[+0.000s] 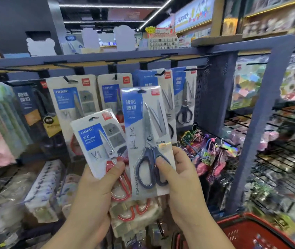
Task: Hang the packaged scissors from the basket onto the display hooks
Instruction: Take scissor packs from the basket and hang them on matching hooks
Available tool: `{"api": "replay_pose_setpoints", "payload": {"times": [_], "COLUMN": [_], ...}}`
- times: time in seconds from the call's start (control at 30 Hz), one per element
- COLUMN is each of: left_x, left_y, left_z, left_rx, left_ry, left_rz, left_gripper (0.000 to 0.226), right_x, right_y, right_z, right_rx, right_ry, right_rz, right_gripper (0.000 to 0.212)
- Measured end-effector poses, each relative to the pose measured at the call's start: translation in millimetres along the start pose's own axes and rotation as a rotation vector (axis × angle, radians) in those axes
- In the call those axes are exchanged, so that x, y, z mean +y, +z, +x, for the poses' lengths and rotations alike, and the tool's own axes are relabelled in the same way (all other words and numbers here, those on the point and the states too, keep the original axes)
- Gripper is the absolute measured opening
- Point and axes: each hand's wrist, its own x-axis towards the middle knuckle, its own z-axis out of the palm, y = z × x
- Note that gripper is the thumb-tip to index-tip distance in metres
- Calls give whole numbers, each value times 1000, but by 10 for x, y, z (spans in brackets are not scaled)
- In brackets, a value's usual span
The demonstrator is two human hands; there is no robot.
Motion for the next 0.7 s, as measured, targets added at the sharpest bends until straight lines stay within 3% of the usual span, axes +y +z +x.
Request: {"api": "replay_pose_setpoints", "payload": {"times": [0.1, 0.23, 0.7], "left_x": [-21, -14, 13], "left_y": [90, 219, 750], "left_z": [54, 157, 444], "left_rx": [-3, -31, -92], "left_ry": [25, 87, 121], "left_rz": [25, 38, 122], "left_gripper": [36, 50, 47], "right_x": [-116, -287, -568], "right_y": [-254, -624, -1484], "right_z": [43, 173, 865], "right_rx": [28, 86, 221], "right_ry": [-40, -99, -200], "right_rz": [-28, -54, -130], "right_gripper": [21, 13, 37]}}
